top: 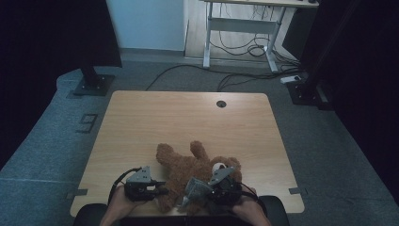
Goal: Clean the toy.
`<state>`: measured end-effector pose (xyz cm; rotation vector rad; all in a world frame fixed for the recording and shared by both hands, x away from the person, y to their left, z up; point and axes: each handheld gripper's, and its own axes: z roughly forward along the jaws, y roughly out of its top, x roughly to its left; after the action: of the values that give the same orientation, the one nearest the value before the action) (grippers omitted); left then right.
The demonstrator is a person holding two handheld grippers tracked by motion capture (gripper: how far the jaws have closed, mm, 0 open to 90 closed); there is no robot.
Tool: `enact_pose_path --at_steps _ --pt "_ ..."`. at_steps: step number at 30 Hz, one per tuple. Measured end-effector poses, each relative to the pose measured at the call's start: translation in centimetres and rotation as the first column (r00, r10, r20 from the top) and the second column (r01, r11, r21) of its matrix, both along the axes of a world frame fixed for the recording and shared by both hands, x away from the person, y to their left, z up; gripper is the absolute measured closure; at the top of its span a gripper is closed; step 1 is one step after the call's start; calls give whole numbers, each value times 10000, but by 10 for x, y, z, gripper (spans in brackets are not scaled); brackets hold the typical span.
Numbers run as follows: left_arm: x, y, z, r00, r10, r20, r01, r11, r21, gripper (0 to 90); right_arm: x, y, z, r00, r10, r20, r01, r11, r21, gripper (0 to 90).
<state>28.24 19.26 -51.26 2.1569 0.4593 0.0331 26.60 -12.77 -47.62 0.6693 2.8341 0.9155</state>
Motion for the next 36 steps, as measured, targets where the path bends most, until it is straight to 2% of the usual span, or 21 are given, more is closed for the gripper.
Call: enact_pose_path --at_steps 6,13,24,27,29,30,32,34,36 --pt "0 0 0 10000 17 -66 -17 10000 -54 721 -1 7 1 9998 187 -14 -186 9994 285 762" --pt "1 0 0 10000 -27 -90 26 10000 -64 721 -3 27 0 9961 858 -202 -845 9947 585 762" --pt "1 1 -1 9999 -57 -88 56 9999 -97 716 -6 71 -2 9782 2038 -389 -2007 9770 715 762" --pt "1 1 -1 10000 -32 -89 31 9999 -128 712 -7 72 9 9757 2191 -85 -2178 9730 766 762" --pt "1 1 -1 10000 -14 -94 12 9999 -144 712 -7 67 23 9780 2073 221 -2084 9747 805 762" --pt "1 1 -1 10000 -5 -92 4 9999 -143 712 -5 61 35 9800 1921 521 -1958 9776 773 762" --pt "2 1 -1 10000 -7 -98 5 9999 -152 712 -2 54 45 9817 1730 801 -1788 9813 714 762" --pt "2 1 -1 9999 3 -111 -5 9998 -186 711 4 43 55 9828 1432 1165 -1485 9881 388 761" --pt "2 1 -1 9999 46 -130 -49 9997 -235 710 10 33 58 9837 1241 1303 -1239 9922 -98 761"
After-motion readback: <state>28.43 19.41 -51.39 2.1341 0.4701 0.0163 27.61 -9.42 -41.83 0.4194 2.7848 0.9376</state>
